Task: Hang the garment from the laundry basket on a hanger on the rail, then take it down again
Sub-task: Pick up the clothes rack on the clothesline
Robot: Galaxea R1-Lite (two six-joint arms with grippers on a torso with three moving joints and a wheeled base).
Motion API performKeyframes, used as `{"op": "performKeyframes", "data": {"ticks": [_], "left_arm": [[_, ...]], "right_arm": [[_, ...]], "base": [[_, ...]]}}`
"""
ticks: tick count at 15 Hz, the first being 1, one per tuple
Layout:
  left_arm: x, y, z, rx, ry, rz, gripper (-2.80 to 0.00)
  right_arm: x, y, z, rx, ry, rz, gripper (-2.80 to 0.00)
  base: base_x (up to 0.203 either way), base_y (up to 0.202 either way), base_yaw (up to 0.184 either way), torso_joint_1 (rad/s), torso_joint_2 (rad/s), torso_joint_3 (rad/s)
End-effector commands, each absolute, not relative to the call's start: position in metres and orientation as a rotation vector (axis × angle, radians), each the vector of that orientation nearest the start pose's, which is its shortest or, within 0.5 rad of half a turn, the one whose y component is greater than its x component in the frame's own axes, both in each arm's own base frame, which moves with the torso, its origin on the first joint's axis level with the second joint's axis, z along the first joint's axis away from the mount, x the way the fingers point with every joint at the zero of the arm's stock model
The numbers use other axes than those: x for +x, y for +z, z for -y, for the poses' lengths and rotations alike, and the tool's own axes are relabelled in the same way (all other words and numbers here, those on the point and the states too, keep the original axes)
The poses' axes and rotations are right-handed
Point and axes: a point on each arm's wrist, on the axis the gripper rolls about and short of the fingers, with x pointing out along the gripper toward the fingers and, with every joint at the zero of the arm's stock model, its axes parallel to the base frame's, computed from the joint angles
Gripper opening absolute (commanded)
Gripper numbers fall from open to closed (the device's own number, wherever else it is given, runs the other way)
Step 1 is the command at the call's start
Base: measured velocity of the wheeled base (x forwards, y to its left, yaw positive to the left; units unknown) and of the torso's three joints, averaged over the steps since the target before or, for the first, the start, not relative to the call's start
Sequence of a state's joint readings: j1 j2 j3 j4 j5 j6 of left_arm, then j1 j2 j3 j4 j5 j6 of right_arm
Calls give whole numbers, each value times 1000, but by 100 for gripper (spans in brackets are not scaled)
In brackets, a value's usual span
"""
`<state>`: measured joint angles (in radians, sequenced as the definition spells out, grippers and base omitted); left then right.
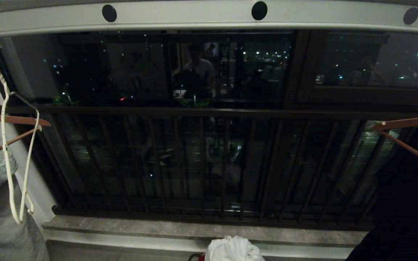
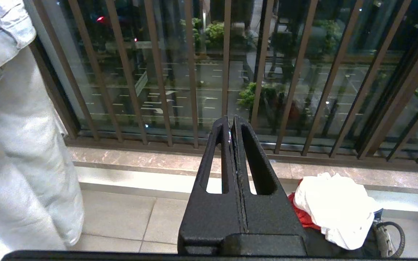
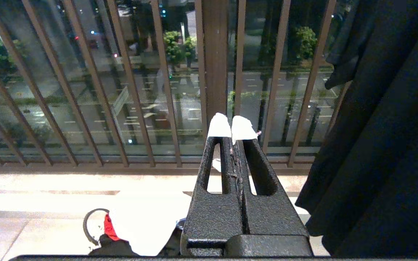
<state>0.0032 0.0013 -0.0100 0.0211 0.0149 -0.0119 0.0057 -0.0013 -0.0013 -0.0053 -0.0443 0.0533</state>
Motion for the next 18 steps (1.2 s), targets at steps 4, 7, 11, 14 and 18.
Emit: {"op": "performKeyframes", "data": {"ticks": [4, 7, 11, 14, 18], "left_arm": [[-24, 76, 0, -12, 21, -11, -280], [-23, 76, 0, -11, 22, -13, -280], [-24, 76, 0, -5, 32, -17, -280], [-26, 83, 0, 28, 27, 4, -280], [-31, 126, 1, 31, -29, 38, -280]], "right_arm": [[-23, 77, 1, 54, -38, 9, -280], [-23, 76, 1, 54, -38, 8, -280], [-23, 77, 1, 54, -38, 9, -280], [-23, 77, 1, 54, -38, 9, -280], [-23, 77, 1, 54, -38, 9, -280]], "base": [[0, 0, 0, 0, 0, 0], [0, 0, 0, 0, 0, 0], [0, 0, 0, 0, 0, 0], [0, 0, 0, 0, 0, 0], [0, 0, 0, 0, 0, 0]]}}
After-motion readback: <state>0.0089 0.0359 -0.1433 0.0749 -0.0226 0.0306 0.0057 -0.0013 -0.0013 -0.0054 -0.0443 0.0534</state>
